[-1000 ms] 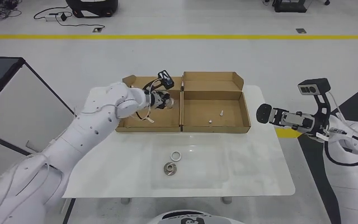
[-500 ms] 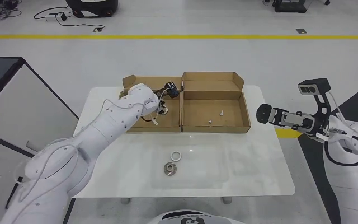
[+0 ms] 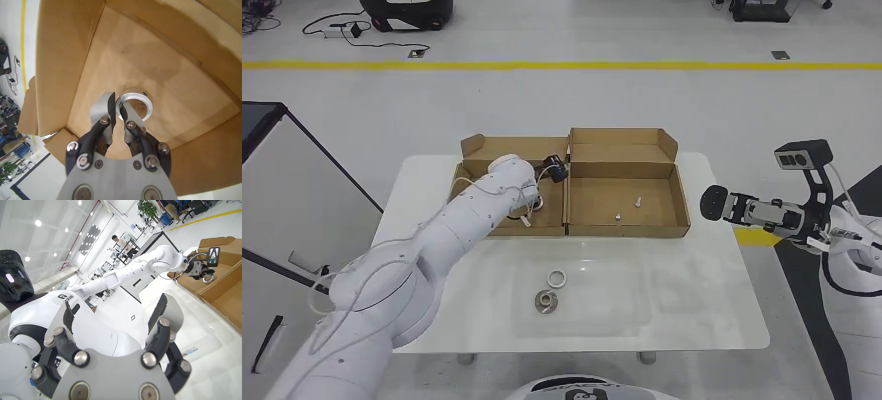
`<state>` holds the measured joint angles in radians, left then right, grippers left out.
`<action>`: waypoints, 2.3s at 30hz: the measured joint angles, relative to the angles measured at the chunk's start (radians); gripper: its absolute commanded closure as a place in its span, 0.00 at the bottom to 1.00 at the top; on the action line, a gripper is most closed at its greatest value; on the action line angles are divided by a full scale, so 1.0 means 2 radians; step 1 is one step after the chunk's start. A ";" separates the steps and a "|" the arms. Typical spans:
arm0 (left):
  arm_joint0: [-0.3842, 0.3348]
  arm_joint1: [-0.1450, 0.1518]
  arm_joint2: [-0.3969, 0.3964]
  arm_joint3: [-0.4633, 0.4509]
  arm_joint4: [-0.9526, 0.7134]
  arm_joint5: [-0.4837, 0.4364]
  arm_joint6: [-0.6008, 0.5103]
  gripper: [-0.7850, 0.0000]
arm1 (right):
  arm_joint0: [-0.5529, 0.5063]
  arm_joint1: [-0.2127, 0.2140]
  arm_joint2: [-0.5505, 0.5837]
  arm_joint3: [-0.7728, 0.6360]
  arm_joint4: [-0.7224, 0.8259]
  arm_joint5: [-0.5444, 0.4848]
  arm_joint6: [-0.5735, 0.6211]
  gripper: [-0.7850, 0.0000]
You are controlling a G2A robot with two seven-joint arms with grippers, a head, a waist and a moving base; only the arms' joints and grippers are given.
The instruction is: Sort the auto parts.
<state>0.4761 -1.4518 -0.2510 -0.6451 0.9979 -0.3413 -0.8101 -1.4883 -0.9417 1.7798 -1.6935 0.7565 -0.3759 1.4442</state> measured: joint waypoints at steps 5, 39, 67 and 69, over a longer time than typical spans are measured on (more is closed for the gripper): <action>-0.003 -0.016 -0.001 0.028 0.006 -0.006 0.006 0.00 | 0.000 0.000 0.000 0.000 0.000 0.000 0.000 0.00; 0.041 0.091 -0.154 -0.268 0.066 -0.018 -0.172 0.00 | 0.000 0.000 0.000 0.000 0.000 0.000 0.000 0.00; 0.172 0.180 -0.178 -0.613 0.003 -0.029 -0.305 0.00 | 0.000 0.000 0.000 0.000 0.000 0.000 0.000 0.00; 0.163 0.184 -0.162 -0.616 -0.010 -0.030 -0.304 0.00 | 0.000 0.000 0.000 0.000 0.000 0.000 0.000 0.00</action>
<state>0.8027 -1.0837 -0.5759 -1.8764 0.9781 -0.4022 -1.4181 -1.4883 -0.9417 1.7798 -1.6935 0.7565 -0.3759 1.4442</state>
